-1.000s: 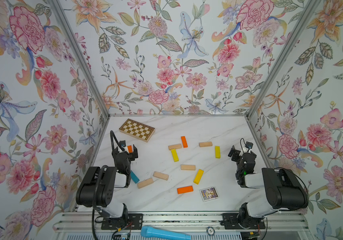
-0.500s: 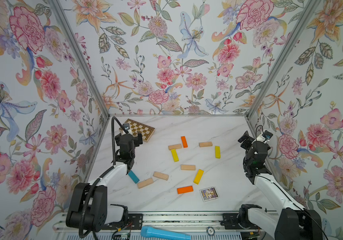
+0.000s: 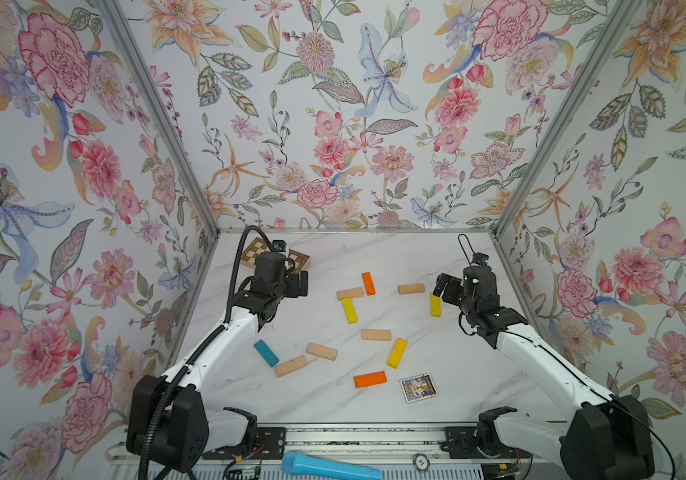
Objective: Assemble the number 6 with building blocks
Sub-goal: Pick up the building block from the center of the board.
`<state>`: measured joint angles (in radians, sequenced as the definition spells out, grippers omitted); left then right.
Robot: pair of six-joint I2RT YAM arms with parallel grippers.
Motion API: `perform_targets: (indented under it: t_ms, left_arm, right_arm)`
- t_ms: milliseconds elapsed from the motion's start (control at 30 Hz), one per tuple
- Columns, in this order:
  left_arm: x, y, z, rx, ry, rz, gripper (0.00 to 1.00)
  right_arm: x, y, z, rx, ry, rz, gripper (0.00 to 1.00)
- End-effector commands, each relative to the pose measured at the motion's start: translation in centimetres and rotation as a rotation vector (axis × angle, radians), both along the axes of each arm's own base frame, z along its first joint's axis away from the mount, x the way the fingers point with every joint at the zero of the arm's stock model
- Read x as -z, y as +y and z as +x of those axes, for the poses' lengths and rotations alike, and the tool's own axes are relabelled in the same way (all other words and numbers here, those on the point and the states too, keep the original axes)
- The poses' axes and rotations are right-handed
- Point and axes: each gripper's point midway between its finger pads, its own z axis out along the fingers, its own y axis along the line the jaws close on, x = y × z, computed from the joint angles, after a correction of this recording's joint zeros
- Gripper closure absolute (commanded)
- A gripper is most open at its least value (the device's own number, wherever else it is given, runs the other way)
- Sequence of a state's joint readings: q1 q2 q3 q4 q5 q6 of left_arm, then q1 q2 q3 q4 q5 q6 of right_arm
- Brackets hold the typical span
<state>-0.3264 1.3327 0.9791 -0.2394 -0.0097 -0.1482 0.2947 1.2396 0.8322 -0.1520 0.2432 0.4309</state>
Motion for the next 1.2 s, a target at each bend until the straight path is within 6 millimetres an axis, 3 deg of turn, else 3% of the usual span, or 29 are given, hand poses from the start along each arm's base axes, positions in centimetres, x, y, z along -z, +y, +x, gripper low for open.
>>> perform_targets:
  t_ms: [0, 67, 233, 533, 833, 1167]
  left_arm:
    - [2.3, -2.7, -1.1, 0.112, 0.127, -0.026, 0.01]
    - [2.8, -4.1, -1.5, 0.184, 0.170, -0.024, 0.01]
    - [3.2, -5.0, -2.2, 0.223, 0.192, -0.028, 0.01]
    - [1.7, -5.0, -3.2, 0.235, 0.155, -0.054, 0.01]
    - [3.0, -4.0, -2.8, 0.190, 0.173, 0.035, 0.01]
    - [4.0, -3.9, -2.6, 0.185, 0.200, 0.065, 0.01]
  right_arm:
    - [2.3, 2.0, -0.7, -0.069, 0.151, -0.046, 0.01]
    - [3.0, 3.2, 0.0, -0.087, 0.179, -0.045, 0.01]
    - [4.3, 4.8, 1.5, -0.086, 0.265, -0.025, 0.03]
    - [7.1, 2.2, 1.8, 0.019, 0.434, -0.184, 0.09]
    - [9.8, -1.1, 2.1, 0.029, 0.549, -0.153, 0.22]
    - [13.4, 0.3, 2.5, -0.077, 0.644, -0.131, 0.35]
